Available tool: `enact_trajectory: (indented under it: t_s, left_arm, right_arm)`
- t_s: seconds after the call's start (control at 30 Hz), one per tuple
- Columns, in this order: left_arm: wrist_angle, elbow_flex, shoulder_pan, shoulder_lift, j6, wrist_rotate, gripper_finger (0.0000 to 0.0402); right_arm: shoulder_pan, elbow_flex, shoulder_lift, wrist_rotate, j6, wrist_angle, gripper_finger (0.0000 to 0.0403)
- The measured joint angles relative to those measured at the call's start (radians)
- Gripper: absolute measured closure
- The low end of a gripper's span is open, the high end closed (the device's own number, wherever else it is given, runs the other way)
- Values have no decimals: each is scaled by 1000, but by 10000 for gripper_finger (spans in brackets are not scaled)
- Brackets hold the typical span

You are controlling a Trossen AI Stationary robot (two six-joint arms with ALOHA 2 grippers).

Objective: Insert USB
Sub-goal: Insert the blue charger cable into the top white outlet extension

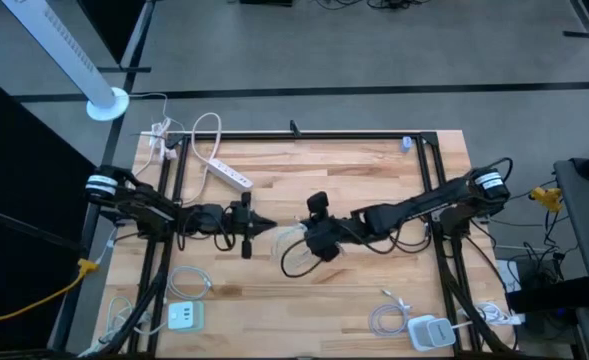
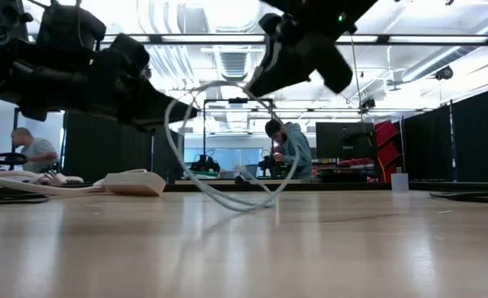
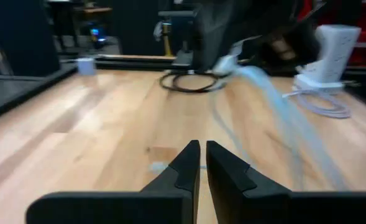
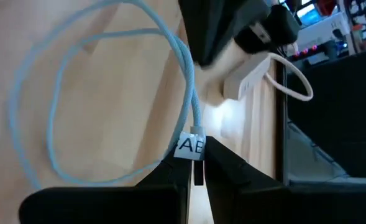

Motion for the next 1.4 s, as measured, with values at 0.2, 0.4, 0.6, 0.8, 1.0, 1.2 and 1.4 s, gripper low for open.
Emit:
enact_trajectory:
  t_s: [0.2,0.4,0.6,0.8,1.0,1.2,1.4]
  left_arm:
    - [-66,81,-24,0,209,3,336]
    - [-235,177,-35,0,319,1,253]
    - [-322,254,-34,0,308,-3,189]
    - [-343,301,-43,1,264,-4,158]
    - [-410,316,-43,1,239,2,164]
    - [-366,319,-43,2,218,27,208]
    - [-333,319,-41,2,224,20,284]
  right_arm:
    - [-20,-2,3,5,107,-4,388]
    - [-23,-2,-28,-87,174,1,388]
    - [-23,-2,-32,-175,247,0,388]
    - [-23,-2,-32,-175,259,0,388]
    - [-23,-2,-32,-166,259,1,388]
    - [-34,-2,-32,-140,258,2,388]
    - [-45,-2,-32,-123,248,4,388]
